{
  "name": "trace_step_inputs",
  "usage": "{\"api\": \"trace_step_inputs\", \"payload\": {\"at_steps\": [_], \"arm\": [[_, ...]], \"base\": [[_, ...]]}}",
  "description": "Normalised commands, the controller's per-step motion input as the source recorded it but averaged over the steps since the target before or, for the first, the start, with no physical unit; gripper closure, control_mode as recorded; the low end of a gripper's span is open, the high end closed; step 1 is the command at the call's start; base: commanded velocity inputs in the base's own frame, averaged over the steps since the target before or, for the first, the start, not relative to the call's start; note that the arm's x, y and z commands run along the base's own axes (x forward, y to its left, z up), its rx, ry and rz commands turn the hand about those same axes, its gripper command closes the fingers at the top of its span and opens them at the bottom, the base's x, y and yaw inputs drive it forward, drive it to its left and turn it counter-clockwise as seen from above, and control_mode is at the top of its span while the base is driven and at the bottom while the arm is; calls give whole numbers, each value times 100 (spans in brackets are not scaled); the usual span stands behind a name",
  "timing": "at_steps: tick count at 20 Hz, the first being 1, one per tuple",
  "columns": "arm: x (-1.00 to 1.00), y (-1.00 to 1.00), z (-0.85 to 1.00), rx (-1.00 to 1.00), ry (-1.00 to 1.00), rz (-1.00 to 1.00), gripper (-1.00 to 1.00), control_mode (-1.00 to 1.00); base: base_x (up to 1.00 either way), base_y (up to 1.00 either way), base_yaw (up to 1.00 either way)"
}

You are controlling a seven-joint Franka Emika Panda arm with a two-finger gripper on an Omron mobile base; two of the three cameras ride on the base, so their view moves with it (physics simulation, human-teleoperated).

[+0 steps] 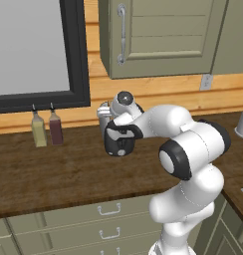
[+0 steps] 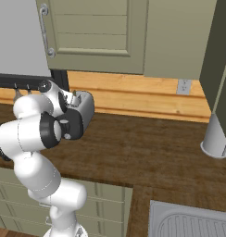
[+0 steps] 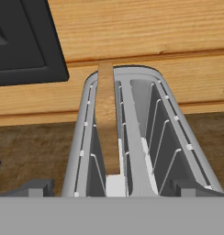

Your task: Start the toaster. Once the lever pops up, take the bread to the plate on the dining counter.

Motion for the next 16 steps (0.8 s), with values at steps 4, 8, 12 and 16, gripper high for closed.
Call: {"api": "trace_step_inputs", "payload": {"at_steps": [4,8,12,16], "arm": [[0,0,0,0,0,0,-100,-100],[0,0,0,0,0,0,-100,-100],[0,0,0,0,0,0,-100,-100],[0,0,0,0,0,0,-100,-100]], "base": [[0,0,0],[0,0,0],[0,0,0],[0,0,0]]}}
